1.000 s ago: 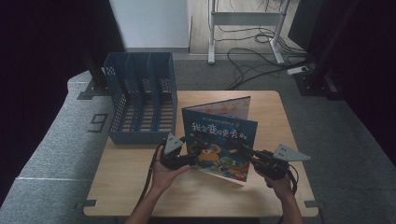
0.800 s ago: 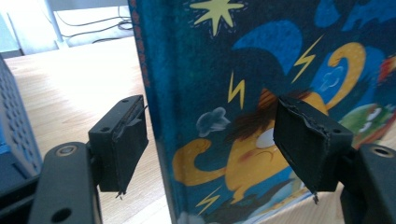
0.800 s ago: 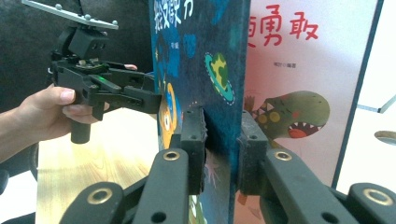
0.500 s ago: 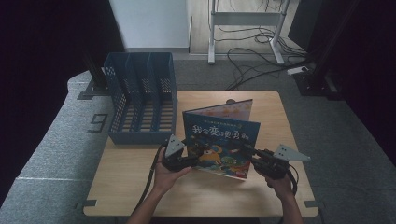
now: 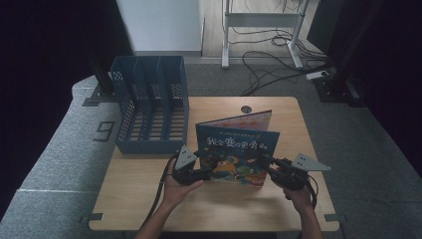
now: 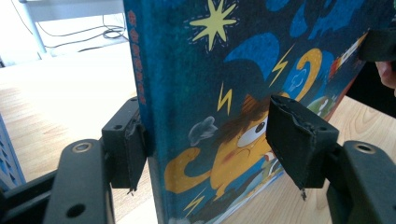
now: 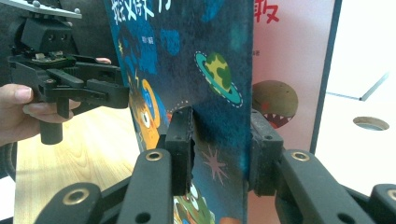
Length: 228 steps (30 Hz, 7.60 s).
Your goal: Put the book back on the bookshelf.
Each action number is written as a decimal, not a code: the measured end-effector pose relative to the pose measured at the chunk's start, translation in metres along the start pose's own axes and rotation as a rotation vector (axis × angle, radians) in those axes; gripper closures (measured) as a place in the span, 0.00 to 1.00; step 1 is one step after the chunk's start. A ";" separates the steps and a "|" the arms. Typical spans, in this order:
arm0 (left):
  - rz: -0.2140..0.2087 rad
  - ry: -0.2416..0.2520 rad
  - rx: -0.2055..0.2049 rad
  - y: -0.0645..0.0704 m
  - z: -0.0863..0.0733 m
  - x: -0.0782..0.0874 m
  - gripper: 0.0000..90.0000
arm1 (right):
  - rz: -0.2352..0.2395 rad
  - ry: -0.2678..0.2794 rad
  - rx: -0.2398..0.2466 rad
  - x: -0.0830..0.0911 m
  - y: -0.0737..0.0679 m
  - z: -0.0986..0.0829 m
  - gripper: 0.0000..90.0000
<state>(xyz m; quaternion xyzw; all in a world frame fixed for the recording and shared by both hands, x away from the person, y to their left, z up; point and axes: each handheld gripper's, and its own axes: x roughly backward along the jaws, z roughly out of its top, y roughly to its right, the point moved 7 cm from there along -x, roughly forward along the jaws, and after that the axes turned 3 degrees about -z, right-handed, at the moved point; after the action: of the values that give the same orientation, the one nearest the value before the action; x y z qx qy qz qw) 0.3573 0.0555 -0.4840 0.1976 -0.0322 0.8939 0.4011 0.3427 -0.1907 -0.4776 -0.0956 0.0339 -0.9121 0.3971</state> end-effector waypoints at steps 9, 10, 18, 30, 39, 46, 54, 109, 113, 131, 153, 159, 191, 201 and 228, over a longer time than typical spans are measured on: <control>-0.021 0.009 -0.016 0.004 0.005 0.000 0.40 | -0.021 -0.011 -0.002 0.001 0.004 -0.002 0.70; -0.021 0.012 -0.016 0.004 0.006 -0.001 0.40 | -0.024 -0.010 -0.005 0.001 0.005 -0.002 0.69; -0.011 0.024 -0.012 0.003 0.007 0.000 0.45 | -0.079 0.020 -0.042 0.004 0.012 0.002 0.68; -0.032 0.031 -0.027 0.006 0.007 0.004 0.47 | -0.119 0.030 -0.056 0.006 0.017 0.004 0.62; -0.057 0.051 -0.030 0.005 0.014 0.008 0.47 | -0.147 0.026 -0.058 0.007 0.020 0.004 0.58; -0.029 0.052 -0.035 0.004 0.014 0.008 0.52 | -0.178 0.036 -0.058 0.008 0.021 0.008 0.50; -0.037 0.062 -0.028 0.006 0.013 0.010 0.54 | -0.225 0.036 -0.088 0.007 0.027 0.008 0.36; -0.120 0.108 -0.044 0.020 0.031 0.013 0.53 | -0.178 -0.003 -0.125 -0.031 0.014 0.011 0.21; -0.122 0.107 -0.039 0.019 0.032 0.012 0.53 | -0.206 -0.011 -0.098 -0.033 0.013 0.010 0.24; -0.145 0.118 -0.007 0.016 0.043 0.021 0.66 | -0.154 -0.015 -0.062 -0.046 0.005 0.010 0.30; -0.220 0.115 -0.029 0.023 0.043 0.015 0.75 | -0.129 0.001 -0.080 -0.044 0.007 0.009 0.31; -0.232 0.120 -0.078 0.033 0.041 0.017 0.88 | -0.150 0.007 -0.093 -0.042 0.011 0.009 0.31; -0.206 0.202 0.032 0.027 0.054 0.025 0.88 | -0.173 0.032 -0.143 -0.023 0.024 0.007 0.32; -0.177 0.216 -0.048 0.038 0.059 0.026 0.90 | -0.171 0.048 -0.142 -0.019 0.023 0.010 0.33; -0.161 0.284 -0.051 0.036 0.089 0.062 0.91 | -0.209 0.063 -0.159 -0.009 0.032 0.007 0.36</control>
<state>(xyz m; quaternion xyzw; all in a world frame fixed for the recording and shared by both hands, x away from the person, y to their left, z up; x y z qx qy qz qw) 0.3228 0.0560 -0.3753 0.0610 0.0182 0.8766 0.4770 0.3734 -0.2056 -0.4762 -0.1012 0.1086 -0.9455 0.2899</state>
